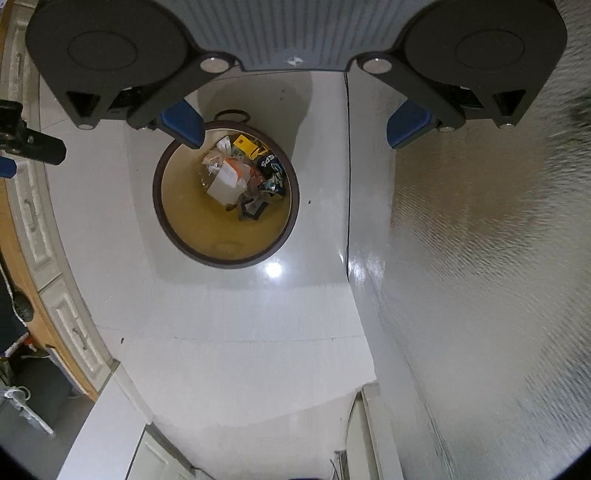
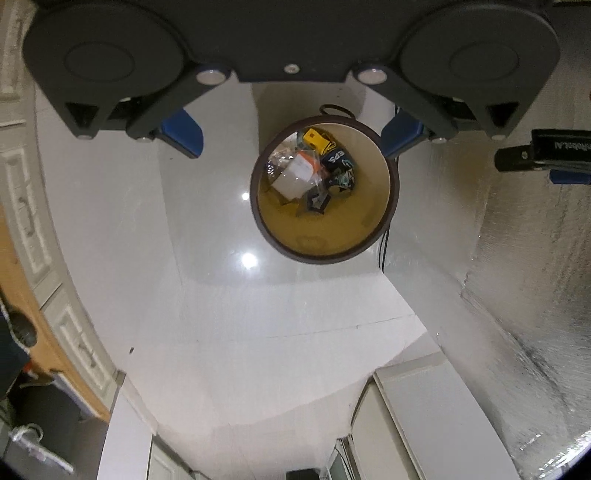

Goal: Collect trash

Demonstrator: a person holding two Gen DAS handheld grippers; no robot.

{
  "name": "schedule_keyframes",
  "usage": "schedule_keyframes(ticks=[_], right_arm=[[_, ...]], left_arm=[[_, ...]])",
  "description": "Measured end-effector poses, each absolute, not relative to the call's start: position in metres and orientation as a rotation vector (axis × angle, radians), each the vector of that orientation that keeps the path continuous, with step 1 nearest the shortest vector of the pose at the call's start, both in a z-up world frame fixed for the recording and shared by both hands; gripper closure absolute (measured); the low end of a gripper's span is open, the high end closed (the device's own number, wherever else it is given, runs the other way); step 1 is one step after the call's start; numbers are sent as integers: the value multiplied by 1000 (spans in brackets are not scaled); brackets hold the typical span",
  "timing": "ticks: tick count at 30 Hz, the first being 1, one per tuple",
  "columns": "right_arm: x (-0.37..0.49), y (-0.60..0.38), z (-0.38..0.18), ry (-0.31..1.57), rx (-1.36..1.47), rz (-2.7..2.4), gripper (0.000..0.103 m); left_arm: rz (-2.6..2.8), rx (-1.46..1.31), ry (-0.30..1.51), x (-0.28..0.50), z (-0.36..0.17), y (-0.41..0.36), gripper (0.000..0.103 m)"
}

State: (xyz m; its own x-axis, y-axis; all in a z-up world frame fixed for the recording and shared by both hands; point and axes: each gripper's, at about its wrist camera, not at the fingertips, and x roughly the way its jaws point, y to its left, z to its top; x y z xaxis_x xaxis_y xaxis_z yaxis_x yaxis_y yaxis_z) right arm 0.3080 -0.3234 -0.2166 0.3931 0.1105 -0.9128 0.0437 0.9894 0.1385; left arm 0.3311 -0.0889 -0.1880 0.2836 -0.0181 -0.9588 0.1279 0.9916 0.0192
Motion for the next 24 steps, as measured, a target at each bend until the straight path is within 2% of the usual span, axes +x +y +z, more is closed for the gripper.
schedule_keyframes(ticks=[13,24], right_arm=[[258,-320,-148,1036,104,65,0],[209,-313,-89,914,73,51,0]], left_arm=[[-121,86,1134,285,-105,-102,0],[-120,84,1008,233,-42,-80,0]])
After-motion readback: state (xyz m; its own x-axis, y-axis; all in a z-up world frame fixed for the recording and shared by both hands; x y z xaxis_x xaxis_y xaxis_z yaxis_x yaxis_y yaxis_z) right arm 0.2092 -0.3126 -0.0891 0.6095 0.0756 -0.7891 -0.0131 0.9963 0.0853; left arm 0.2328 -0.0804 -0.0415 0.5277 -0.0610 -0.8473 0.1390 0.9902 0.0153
